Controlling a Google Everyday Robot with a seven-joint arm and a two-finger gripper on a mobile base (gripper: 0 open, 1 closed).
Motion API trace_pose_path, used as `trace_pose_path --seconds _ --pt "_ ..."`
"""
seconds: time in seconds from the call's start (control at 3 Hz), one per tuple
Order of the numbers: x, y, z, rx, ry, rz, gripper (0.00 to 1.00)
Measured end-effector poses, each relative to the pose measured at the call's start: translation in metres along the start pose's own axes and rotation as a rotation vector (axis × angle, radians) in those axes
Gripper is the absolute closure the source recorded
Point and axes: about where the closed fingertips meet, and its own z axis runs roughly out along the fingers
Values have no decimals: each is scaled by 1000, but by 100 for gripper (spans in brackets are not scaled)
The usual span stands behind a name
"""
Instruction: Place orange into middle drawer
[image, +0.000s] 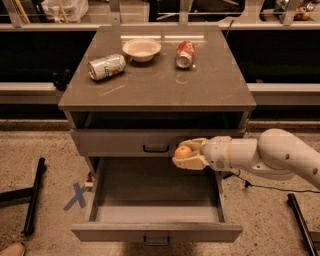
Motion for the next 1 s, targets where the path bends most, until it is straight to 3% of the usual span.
trace_pose_path --seconds 0.33,1.0 --pt "3 -1 2 -2 0 5 100" --pt "61 -2 24 -15 107 35 100"
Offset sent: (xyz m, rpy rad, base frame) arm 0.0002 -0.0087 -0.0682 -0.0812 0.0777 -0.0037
